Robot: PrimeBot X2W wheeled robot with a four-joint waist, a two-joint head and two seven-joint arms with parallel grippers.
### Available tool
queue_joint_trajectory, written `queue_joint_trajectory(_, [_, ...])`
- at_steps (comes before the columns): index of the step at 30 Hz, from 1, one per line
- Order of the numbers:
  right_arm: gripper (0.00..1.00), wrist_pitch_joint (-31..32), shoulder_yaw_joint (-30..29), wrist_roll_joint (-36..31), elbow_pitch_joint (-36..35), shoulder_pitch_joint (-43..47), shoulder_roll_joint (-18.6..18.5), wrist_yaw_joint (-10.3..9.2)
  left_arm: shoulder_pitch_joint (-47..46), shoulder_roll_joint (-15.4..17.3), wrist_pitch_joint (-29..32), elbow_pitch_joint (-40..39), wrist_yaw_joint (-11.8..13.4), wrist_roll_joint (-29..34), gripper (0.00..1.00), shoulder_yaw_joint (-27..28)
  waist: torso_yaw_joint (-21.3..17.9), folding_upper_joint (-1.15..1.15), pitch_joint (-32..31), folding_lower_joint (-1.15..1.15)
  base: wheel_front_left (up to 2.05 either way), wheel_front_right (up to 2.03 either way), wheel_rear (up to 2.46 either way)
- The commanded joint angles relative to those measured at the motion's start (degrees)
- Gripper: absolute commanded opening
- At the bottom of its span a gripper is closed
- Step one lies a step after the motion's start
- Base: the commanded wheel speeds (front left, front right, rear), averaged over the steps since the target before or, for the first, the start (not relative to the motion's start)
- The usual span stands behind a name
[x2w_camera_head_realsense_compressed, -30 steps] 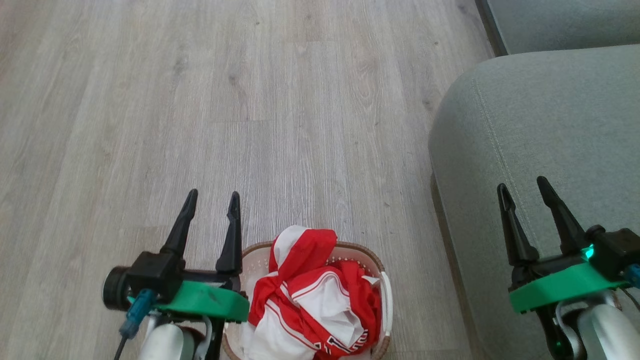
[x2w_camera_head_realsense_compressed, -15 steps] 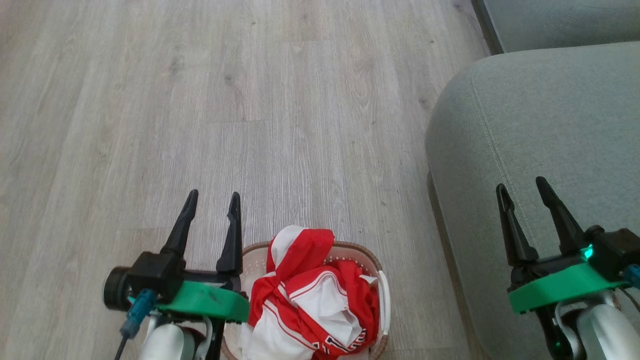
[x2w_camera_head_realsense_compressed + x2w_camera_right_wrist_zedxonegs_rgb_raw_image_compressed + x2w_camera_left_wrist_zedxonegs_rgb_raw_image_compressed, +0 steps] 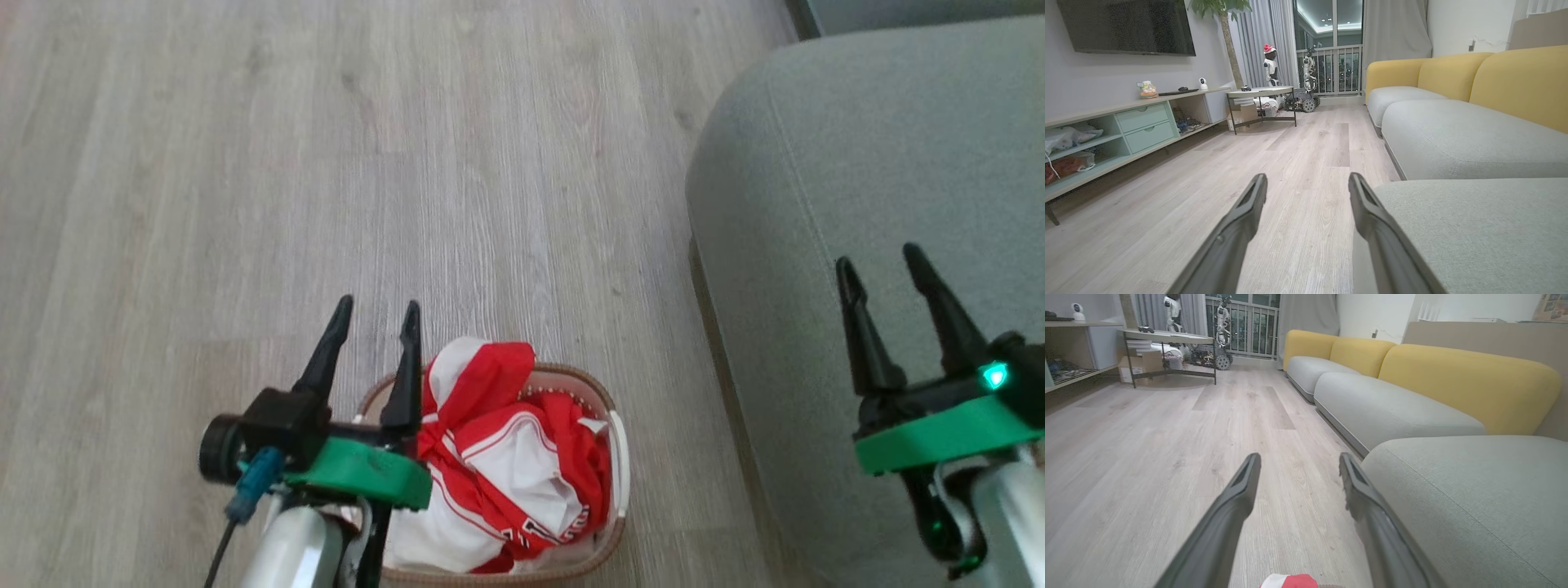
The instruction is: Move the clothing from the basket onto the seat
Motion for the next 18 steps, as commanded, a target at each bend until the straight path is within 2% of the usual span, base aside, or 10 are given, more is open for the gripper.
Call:
queue_joint_trajectory(1, [1.00, -0.5, 0.4, 0.5, -2.4, -2.2, -1.7, -0.01, -3.3, 0.4, -0.7, -1.2, 0.8, -0.4, 1.00, 1.0, -0.4, 0.00, 2.0, 0.00, 0.00, 0.00, 0.00])
queue_joint_trajectory(9, [1.00, -0.5, 0.3, 3.0, -4.0, -4.5, -4.1, -0.01, -7.7, 0.4, -0.7, 5.0, 2.4, -3.0, 1.00, -2.9, -2.0, 0.00, 8.2, 0.00, 0.00, 0.00, 0.00])
queue_joint_trajectory(18, [1.00, -0.5, 0.1, 5.6, -6.2, -8.2, -7.3, -0.01, -15.0, 0.4, -0.7, 16.3, 3.3, -10.0, 1.00, -7.4, -4.1, 0.00, 15.8, 0.00, 0.00, 0.00, 0.00])
